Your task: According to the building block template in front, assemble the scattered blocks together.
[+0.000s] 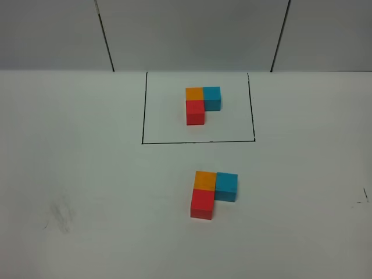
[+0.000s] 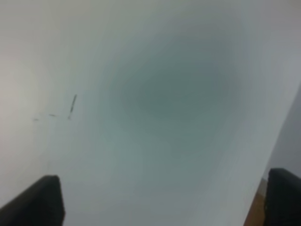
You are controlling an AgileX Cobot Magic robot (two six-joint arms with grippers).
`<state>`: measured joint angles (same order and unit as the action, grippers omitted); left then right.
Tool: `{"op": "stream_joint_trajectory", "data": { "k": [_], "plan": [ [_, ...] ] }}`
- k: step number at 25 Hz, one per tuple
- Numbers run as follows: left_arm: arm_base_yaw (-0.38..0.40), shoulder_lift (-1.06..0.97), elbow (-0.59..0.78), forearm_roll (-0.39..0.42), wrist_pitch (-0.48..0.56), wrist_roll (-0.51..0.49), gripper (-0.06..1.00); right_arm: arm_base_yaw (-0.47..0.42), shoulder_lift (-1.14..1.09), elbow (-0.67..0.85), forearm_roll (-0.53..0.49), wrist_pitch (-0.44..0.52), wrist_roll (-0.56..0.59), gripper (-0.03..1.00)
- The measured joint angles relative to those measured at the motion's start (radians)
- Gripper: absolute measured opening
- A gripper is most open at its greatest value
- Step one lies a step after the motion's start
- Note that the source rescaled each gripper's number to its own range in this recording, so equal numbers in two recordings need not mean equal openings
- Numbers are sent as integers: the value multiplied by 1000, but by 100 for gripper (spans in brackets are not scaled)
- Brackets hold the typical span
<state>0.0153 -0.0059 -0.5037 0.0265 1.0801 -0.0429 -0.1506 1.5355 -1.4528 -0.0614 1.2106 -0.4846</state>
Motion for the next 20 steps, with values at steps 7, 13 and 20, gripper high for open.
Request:
{"op": "stream_joint_trajectory", "data": {
  "k": [7, 13, 20],
  "plan": [
    [0, 0, 0, 0, 0, 0, 57, -84, -339, 173, 34, 2, 12, 89],
    [0, 0, 0, 0, 0, 0, 57, -18, -619, 390, 61, -101, 14, 89],
    [0, 0, 0, 0, 0, 0, 57, 129, -937, 603, 56, -170, 14, 89]
  ]
}}
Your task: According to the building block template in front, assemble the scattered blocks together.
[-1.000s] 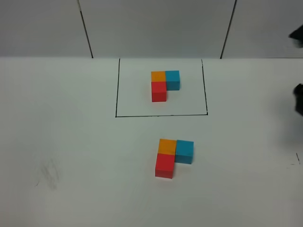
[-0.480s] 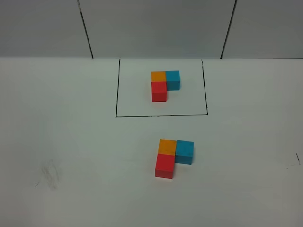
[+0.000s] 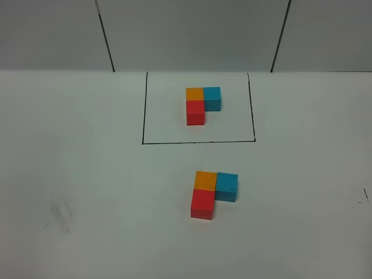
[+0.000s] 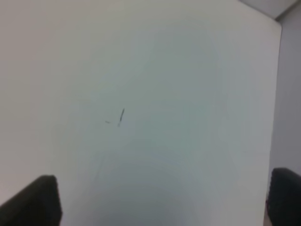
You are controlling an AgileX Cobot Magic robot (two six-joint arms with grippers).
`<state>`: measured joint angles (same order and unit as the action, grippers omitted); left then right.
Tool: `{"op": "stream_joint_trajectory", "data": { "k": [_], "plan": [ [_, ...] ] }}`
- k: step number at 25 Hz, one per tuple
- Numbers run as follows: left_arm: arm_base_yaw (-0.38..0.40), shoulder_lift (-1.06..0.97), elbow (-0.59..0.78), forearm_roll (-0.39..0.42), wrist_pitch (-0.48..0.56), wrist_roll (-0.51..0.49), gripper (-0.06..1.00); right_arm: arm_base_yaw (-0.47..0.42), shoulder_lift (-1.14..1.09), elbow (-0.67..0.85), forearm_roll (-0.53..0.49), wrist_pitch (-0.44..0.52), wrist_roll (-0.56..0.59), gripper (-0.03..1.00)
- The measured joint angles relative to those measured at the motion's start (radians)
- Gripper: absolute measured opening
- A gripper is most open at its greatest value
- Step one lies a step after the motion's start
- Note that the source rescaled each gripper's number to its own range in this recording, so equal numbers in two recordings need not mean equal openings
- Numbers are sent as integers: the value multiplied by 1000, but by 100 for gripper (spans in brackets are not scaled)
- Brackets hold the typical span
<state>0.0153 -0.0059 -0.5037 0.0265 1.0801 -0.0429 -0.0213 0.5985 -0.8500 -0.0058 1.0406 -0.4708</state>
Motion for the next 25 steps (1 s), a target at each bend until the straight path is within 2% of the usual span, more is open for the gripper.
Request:
{"op": "stream_joint_trajectory", "data": {
  "k": [3, 7, 19, 25],
  "plan": [
    [0, 0, 0, 0, 0, 1, 57, 65, -92, 46, -6, -7, 0, 89],
    [0, 0, 0, 0, 0, 1, 57, 110, -185, 88, -8, -5, 16, 89],
    [0, 0, 0, 0, 0, 1, 57, 114, -535, 329, 91, 50, 155, 89],
    [0, 0, 0, 0, 0, 1, 57, 114, -603, 343, 82, 41, 221, 89]
  ]
}}
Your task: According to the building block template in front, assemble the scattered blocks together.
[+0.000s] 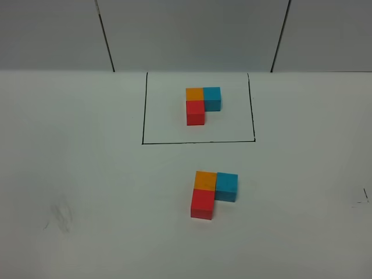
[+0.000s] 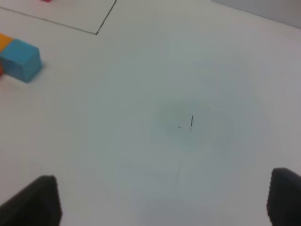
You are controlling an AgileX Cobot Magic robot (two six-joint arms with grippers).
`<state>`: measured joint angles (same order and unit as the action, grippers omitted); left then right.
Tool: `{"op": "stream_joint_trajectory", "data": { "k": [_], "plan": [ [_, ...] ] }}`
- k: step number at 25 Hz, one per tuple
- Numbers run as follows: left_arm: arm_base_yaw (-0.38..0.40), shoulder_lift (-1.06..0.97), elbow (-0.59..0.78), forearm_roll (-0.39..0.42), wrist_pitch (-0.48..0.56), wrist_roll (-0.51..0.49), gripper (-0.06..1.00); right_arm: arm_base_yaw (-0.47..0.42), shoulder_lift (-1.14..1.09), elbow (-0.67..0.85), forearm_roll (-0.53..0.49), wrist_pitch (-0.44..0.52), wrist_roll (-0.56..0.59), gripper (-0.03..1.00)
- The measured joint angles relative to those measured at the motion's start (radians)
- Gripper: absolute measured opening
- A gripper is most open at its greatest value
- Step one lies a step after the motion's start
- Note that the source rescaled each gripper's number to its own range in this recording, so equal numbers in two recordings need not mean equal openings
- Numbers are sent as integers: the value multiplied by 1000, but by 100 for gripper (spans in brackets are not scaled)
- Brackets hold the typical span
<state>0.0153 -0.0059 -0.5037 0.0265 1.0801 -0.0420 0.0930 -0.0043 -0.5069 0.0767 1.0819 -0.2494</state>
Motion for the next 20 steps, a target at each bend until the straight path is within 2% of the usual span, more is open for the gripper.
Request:
{"op": "stream_joint_trajectory", "data": {
  "k": [8, 20],
  "plan": [
    [0, 0, 0, 0, 0, 0, 57, 0, 0, 4, -46, -9, 64, 82],
    [0, 0, 0, 0, 0, 0, 57, 0, 0, 4, -48, -9, 66, 62]
  ]
}}
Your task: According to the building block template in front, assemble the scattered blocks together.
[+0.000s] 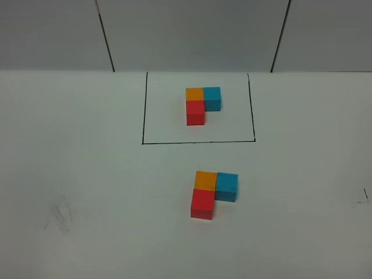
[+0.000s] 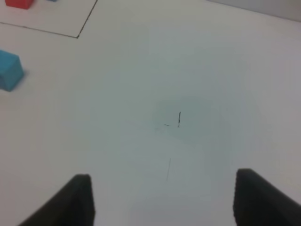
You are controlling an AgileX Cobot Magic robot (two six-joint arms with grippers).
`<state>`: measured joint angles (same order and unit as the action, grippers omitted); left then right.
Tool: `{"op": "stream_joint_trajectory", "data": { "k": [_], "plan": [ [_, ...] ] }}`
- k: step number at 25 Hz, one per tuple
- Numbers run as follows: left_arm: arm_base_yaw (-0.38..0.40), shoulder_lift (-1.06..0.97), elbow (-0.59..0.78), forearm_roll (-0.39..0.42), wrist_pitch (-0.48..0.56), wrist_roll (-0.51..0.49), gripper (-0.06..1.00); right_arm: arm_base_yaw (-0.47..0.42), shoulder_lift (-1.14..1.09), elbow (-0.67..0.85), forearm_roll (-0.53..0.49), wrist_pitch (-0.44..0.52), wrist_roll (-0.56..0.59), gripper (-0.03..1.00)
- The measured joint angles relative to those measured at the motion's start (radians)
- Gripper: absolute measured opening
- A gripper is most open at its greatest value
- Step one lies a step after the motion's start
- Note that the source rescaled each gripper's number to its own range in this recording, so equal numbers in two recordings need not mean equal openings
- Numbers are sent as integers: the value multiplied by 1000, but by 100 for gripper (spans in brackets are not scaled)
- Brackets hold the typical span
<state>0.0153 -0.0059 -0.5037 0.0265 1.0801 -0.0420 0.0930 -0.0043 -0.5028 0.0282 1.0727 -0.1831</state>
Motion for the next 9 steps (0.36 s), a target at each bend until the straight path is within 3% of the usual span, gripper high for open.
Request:
{"op": "stream_joint_trajectory", "data": {
  "k": [9],
  "plan": [
    [0, 0, 0, 0, 0, 0, 57, 0, 0, 0, -1, 0, 0, 46]
  ]
}}
